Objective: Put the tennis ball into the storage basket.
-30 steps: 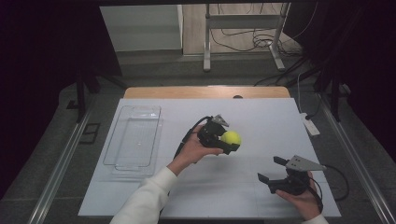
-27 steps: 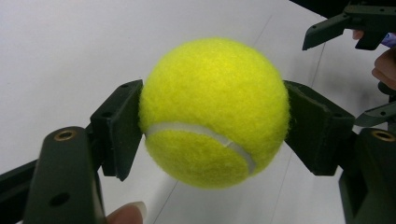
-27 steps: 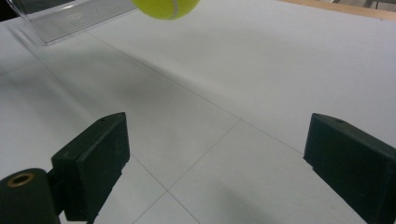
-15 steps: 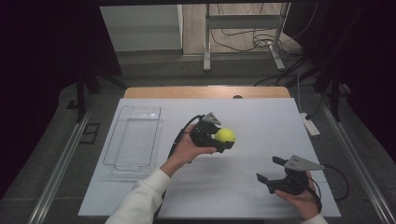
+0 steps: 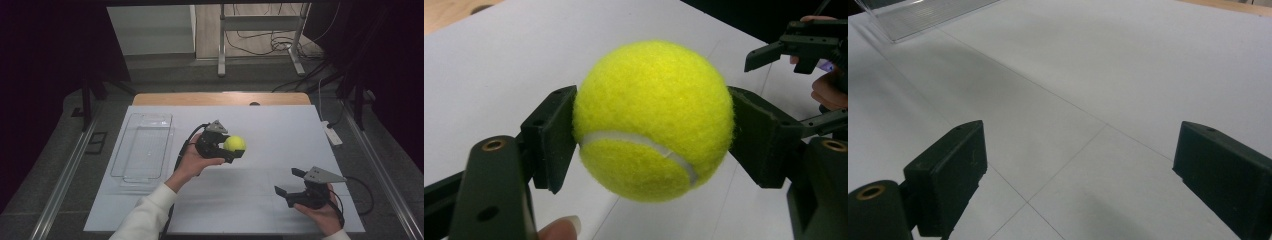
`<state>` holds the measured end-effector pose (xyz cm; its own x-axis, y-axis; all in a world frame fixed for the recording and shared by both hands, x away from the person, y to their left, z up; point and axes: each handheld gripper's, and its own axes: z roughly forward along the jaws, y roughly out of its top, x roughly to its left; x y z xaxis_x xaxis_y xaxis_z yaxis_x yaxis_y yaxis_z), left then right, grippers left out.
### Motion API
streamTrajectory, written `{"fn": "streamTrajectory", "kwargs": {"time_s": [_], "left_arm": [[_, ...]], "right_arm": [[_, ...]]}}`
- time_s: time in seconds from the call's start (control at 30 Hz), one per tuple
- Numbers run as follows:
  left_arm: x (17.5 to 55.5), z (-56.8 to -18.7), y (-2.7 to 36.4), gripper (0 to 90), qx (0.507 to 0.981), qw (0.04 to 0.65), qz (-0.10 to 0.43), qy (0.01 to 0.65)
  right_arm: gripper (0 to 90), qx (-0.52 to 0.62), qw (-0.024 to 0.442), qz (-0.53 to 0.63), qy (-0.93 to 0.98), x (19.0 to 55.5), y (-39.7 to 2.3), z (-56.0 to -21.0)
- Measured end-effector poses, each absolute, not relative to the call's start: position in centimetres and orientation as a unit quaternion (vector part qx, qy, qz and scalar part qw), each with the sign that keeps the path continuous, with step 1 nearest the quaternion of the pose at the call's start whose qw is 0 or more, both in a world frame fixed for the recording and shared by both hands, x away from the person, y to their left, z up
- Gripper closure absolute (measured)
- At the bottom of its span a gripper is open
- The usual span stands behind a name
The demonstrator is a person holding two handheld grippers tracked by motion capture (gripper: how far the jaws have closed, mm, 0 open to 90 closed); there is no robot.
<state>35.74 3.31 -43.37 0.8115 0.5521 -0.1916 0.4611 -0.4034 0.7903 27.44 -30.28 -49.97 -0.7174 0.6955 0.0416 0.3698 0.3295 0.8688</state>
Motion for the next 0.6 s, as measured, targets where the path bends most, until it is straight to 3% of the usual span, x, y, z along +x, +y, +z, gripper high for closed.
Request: {"fn": "streamTrajectory", "kwargs": {"time_s": [0.6], "left_arm": [[35.4,-41.9,5.3,27.2,0.817,0.474,0.076,0.319]], "right_arm": [[7.4,0.339,0.172,0.479,0.791,27.5,-30.3,-49.8]]}}
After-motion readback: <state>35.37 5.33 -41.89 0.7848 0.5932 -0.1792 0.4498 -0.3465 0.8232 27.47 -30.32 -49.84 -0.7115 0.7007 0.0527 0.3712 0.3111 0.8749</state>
